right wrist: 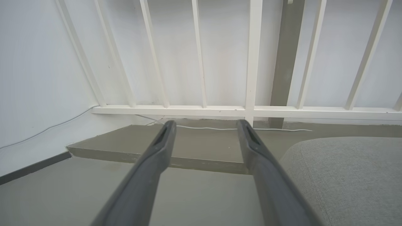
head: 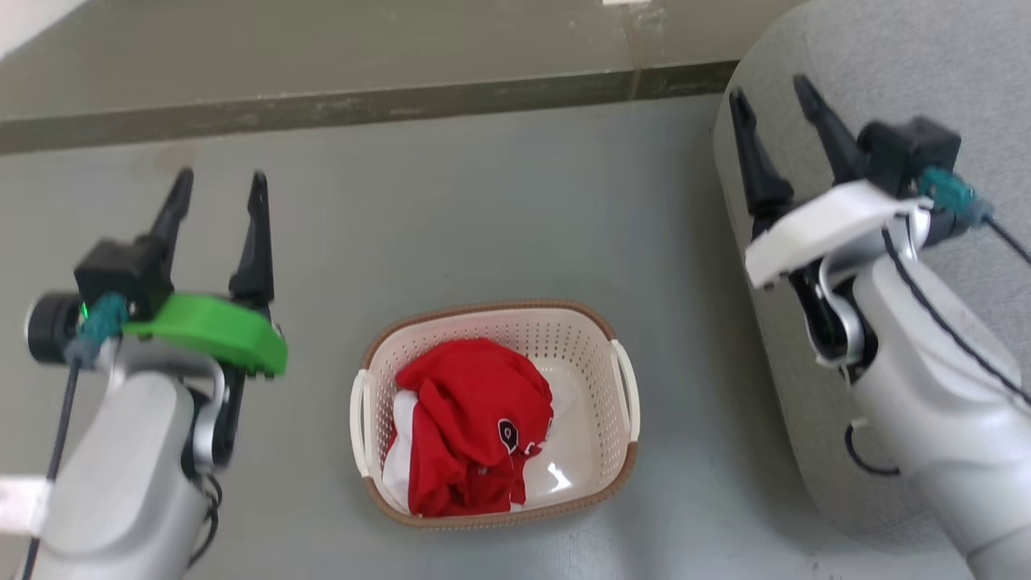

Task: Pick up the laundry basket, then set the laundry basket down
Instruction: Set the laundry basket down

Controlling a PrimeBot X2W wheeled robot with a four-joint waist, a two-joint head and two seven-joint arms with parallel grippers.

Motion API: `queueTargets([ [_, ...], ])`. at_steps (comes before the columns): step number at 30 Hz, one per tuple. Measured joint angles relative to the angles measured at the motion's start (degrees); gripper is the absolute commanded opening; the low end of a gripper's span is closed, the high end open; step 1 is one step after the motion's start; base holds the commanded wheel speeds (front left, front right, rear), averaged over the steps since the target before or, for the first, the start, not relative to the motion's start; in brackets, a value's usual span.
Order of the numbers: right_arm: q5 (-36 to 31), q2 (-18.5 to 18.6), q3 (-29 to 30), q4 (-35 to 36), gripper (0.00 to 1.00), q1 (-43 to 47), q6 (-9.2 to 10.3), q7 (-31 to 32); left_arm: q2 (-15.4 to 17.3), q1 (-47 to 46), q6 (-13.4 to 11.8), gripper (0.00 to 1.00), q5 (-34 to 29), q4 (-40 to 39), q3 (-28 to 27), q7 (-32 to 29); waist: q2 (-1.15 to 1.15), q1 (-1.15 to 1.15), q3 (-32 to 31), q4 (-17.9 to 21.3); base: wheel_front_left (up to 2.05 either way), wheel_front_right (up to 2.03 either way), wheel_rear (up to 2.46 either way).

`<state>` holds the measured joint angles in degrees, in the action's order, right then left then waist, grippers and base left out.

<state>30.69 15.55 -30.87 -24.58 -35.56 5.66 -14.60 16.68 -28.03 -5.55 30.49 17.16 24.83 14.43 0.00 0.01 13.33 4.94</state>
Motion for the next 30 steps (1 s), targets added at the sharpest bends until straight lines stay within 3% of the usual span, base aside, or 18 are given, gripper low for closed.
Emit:
queueTargets([
  [17, -2.53, 1.53, 5.67, 8.46, 1.0, 19.96, 1.49, 0.0, -0.67, 20.75, -1.24, 1.0, -0.71, -9.71, -4.13, 0.0, 0.0, 0.0, -6.91, 0.13, 0.0, 0.0, 0.0],
  [30, -4.66, 2.08, 8.72, 12.27, 1.0, 28.37, 1.52, 0.0, -1.48, 29.34, -1.56, 1.0, -4.54, -13.99, -8.13, -0.01, 0.0, 0.0, -9.95, 0.04, 0.0, 0.0, 0.0],
])
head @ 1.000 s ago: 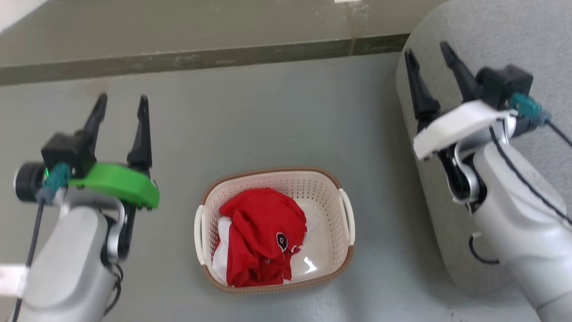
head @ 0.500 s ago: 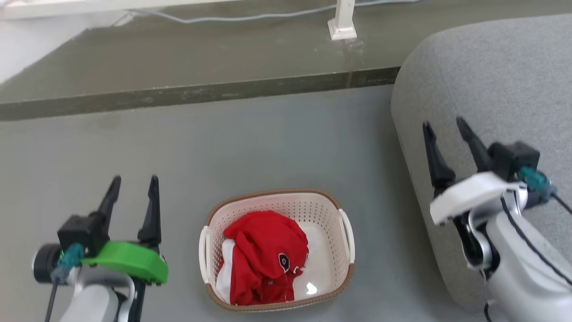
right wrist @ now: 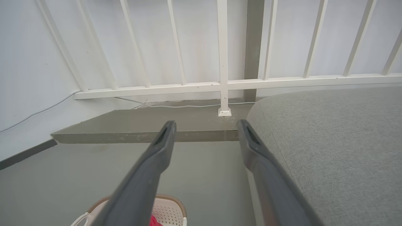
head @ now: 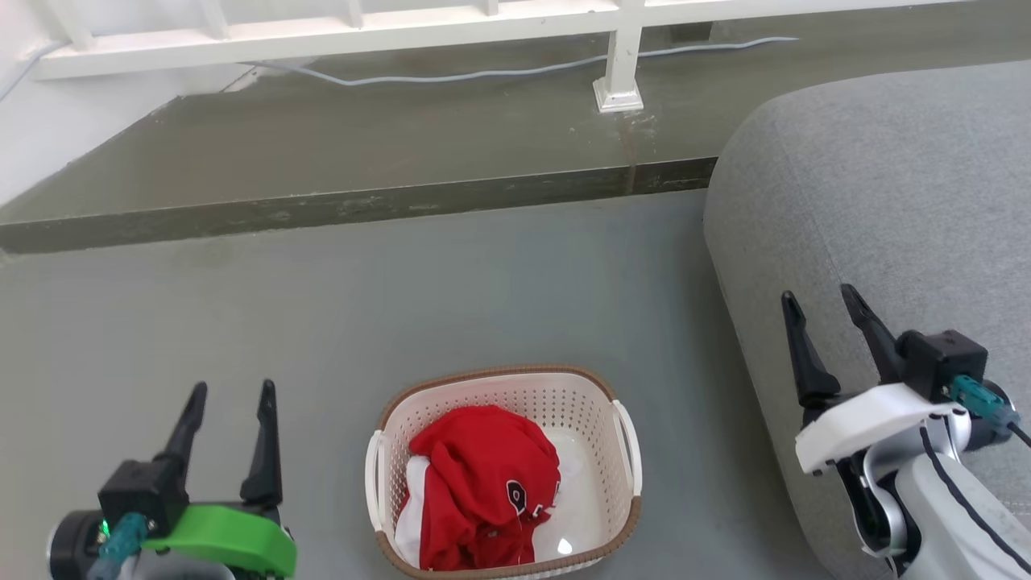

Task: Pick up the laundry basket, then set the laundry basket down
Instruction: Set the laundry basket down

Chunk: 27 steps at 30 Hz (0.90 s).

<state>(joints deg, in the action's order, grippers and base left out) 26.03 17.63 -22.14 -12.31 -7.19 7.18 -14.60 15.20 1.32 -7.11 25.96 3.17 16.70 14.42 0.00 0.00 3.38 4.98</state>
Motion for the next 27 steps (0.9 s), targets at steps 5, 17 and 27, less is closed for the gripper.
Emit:
queueTargets([
  [5, -1.41, -0.08, 1.65, 1.57, 1.0, 1.91, 0.0, 0.0, -0.51, 2.42, 0.0, 1.0, -1.7, -1.43, -0.62, -0.02, 0.0, 0.0, -0.54, 0.24, 0.0, 0.0, 0.0],
  [17, -3.02, -1.04, 3.72, 4.88, 1.0, 4.89, 0.0, 0.53, -2.01, 5.11, 0.0, 1.0, -3.5, -4.32, -1.98, -1.34, 0.0, 0.0, -0.55, 0.37, 0.0, 0.0, 0.0],
  [27, -4.42, -1.67, 5.5, 7.88, 1.0, 6.94, 0.01, 1.68, -3.27, 6.21, 0.0, 1.0, -5.81, -7.26, -2.38, -2.99, 0.0, 0.0, -0.45, 0.25, 0.0, 0.0, 0.0],
])
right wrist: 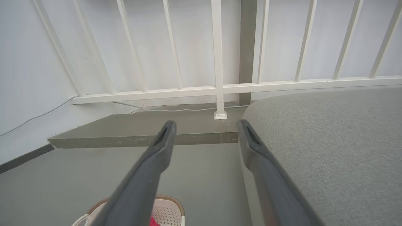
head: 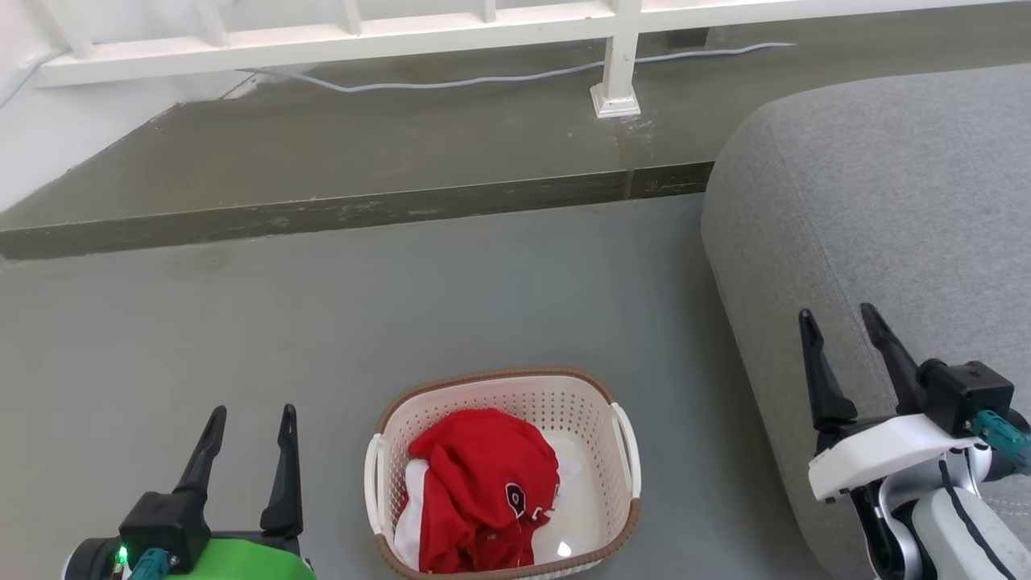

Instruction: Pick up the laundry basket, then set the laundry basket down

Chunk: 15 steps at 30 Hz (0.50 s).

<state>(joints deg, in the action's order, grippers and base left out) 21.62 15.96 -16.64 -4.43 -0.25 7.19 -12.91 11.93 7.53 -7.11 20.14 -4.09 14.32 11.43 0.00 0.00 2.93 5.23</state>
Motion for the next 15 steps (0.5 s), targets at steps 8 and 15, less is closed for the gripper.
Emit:
queueTargets([
  [8, -0.36, -1.04, 0.52, -0.2, 0.0, 1.33, -0.03, 0.94, -0.73, 1.05, 0.01, 0.0, -0.41, 0.75, 0.4, -0.81, 0.0, 0.0, 0.19, -0.22, 0.0, 0.0, 0.0],
  [15, 1.65, -2.04, 0.3, -0.86, 0.0, 2.84, -0.62, 1.04, -1.76, 1.32, 0.15, 0.0, 1.35, 1.41, 0.86, -0.8, 0.0, 0.0, 0.16, -0.38, 0.0, 0.0, 0.0],
])
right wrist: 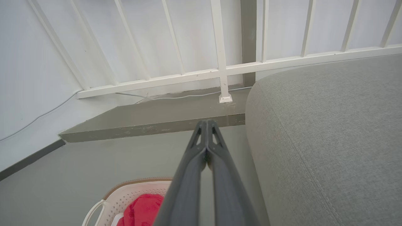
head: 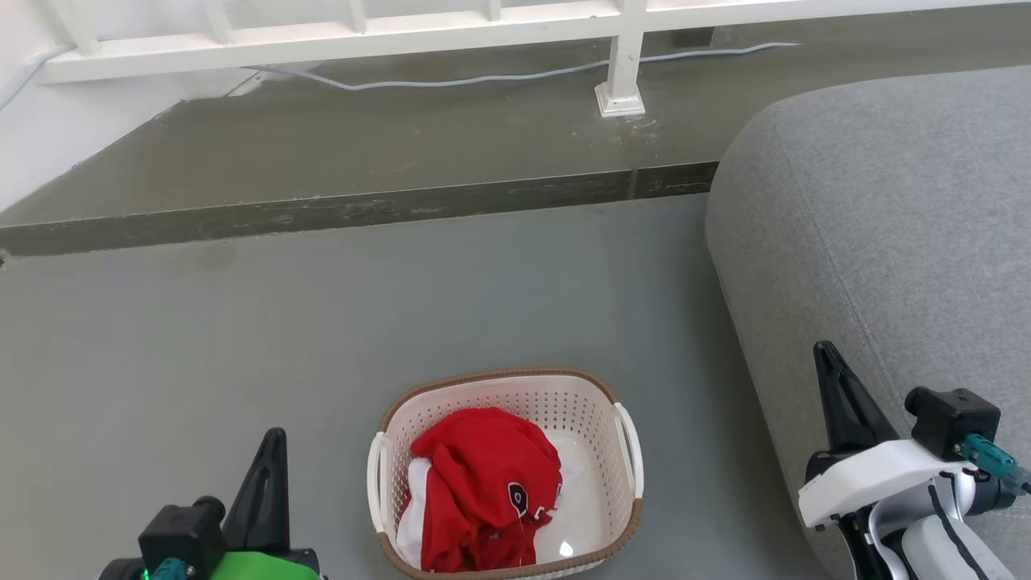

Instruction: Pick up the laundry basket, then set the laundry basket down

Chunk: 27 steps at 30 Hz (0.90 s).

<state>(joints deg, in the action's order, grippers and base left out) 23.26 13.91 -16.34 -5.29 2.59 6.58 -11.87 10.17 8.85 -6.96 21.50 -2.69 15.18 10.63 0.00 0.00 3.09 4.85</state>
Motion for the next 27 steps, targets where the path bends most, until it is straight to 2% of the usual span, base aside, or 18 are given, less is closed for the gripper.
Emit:
queueTargets([
  [27, 20.83, -2.75, 5.32, -0.58, 0.0, 0.21, -3.0, 3.66, -1.1, 0.51, 2.5, 0.0, 21.59, 1.87, -3.9, -2.91, 0.0, 0.0, -0.75, -1.43, 0.0, 0.0, 0.0],
])
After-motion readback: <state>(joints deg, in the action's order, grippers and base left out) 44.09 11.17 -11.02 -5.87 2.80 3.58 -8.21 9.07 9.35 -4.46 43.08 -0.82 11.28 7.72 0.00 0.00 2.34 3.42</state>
